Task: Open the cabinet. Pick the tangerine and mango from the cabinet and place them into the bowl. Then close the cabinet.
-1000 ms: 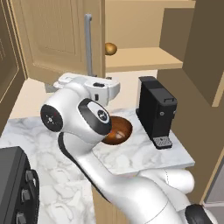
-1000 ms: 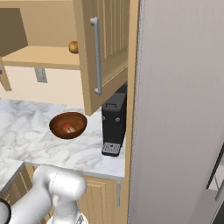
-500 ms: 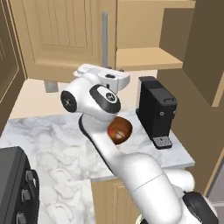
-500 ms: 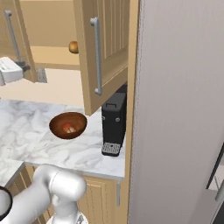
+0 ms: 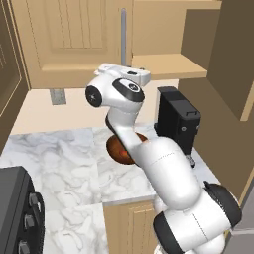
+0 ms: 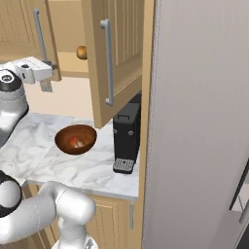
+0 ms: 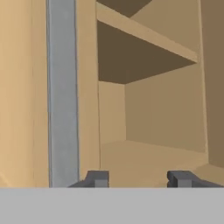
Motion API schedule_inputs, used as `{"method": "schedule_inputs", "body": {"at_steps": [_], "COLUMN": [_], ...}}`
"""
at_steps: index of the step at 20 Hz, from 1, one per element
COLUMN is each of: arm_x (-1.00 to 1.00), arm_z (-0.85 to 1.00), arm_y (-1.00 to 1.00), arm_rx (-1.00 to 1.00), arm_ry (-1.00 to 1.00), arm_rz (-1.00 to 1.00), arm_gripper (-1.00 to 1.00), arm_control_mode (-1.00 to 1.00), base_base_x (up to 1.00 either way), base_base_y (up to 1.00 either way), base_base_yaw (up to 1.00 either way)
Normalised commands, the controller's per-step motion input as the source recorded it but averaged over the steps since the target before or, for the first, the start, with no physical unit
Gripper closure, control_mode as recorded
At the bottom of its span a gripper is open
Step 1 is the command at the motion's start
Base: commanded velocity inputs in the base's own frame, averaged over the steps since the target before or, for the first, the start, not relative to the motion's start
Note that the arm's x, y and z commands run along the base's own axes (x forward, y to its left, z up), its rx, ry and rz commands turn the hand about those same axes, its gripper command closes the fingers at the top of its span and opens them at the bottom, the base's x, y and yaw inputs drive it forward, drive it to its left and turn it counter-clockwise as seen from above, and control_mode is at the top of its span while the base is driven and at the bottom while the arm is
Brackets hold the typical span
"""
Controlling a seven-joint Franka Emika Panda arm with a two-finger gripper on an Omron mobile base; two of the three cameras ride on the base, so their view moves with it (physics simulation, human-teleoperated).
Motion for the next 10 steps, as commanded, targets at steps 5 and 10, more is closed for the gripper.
{"method": "schedule_inputs", "body": {"at_steps": [5,10], "arm_x": [1.00,0.23], "arm_z": [-0.17,-0.01], "arm_y": [0.00,0.00], "arm_rx": [0.00,0.00], "arm_ry": [0.01,0.06], "arm_rz": [0.00,0.04], "arm_gripper": [-1.00,-1.00], "arm_control_mode": [-1.00,-1.00], "base_base_x": [0.00,0.00], "base_base_y": [0.00,0.00], "base_base_yaw": [0.00,0.00]}}
